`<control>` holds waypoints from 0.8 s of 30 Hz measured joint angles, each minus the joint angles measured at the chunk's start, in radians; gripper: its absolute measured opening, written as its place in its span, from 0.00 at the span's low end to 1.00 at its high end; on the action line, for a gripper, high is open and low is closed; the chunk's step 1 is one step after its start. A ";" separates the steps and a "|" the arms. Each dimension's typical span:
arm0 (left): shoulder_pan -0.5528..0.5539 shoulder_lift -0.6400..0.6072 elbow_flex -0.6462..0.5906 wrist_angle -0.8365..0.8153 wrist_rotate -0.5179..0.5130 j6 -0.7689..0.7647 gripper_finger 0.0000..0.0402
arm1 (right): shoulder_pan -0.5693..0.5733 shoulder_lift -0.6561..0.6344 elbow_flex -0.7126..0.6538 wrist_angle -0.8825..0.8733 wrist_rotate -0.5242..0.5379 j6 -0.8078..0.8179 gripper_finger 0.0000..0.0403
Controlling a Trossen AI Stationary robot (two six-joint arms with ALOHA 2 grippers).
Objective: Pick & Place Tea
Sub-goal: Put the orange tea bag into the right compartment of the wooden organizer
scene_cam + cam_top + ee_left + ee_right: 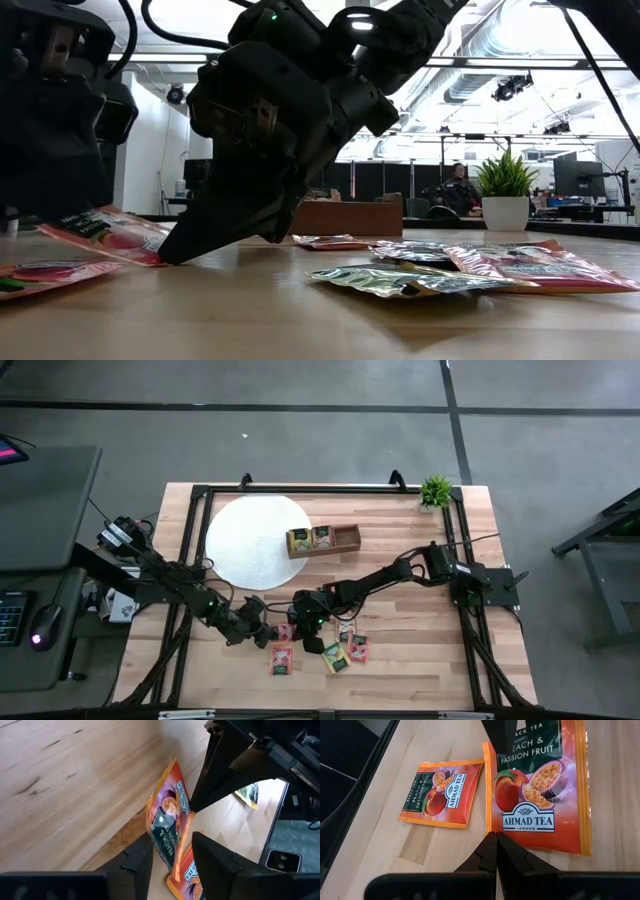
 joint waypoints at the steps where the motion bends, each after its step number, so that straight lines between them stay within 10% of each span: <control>1: 0.000 0.000 0.000 0.000 0.006 0.000 0.31 | 0.000 0.000 0.000 0.000 0.000 -0.001 0.00; 9: 0.000 0.000 0.000 0.000 0.013 0.037 0.02 | 0.000 0.000 0.000 0.001 0.000 -0.003 0.00; 24: 0.000 0.000 0.000 0.001 -0.016 0.167 0.00 | -0.001 -0.060 -0.006 -0.040 0.024 0.015 0.00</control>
